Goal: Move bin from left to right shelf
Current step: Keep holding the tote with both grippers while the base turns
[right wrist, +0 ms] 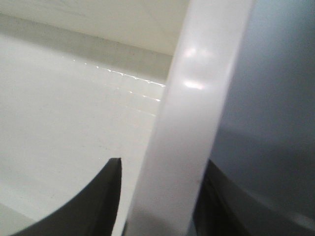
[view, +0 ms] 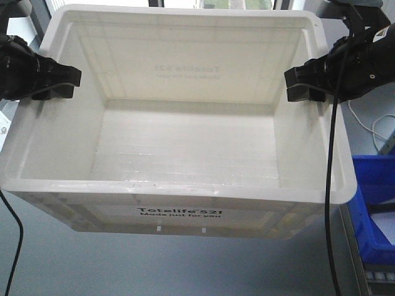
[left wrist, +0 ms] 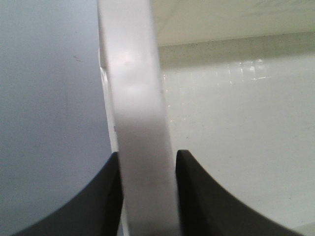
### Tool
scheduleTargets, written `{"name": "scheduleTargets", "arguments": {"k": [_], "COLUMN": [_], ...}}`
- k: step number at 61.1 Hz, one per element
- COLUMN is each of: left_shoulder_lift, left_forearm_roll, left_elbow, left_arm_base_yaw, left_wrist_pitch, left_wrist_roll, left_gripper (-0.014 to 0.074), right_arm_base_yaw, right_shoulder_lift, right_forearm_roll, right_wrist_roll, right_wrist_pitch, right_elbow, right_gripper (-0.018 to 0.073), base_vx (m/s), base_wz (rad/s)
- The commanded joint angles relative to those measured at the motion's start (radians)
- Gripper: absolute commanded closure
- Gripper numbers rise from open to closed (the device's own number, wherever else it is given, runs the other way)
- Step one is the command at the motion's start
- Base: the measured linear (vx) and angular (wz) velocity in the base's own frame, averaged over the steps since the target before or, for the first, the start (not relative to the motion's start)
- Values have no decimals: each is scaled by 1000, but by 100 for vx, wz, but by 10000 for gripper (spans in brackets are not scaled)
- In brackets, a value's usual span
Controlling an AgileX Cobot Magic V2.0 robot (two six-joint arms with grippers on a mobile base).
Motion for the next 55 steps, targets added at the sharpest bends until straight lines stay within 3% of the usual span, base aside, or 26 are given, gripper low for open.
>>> {"name": "scheduleTargets", "arguments": {"k": [1, 55], "left_shoulder_lift": [-49, -49], "left_forearm_roll": [-15, -15], "left_elbow": [-45, -45], "left_arm_base_yaw": [-5, -5], "left_wrist_pitch": [-99, -99], "left_wrist_roll": [27, 27], "left_gripper": [604, 604], "right_arm_base_yaw": [-1, -1], "right_shoulder_lift": [-46, -46], "right_forearm_roll": [17, 17], "right_wrist_roll": [-40, -40], "right_wrist_pitch": [-52, -50], "right_elbow": [-34, -34], "right_gripper": [564, 564], "base_vx": [41, 31], "base_wz": [33, 57]}}
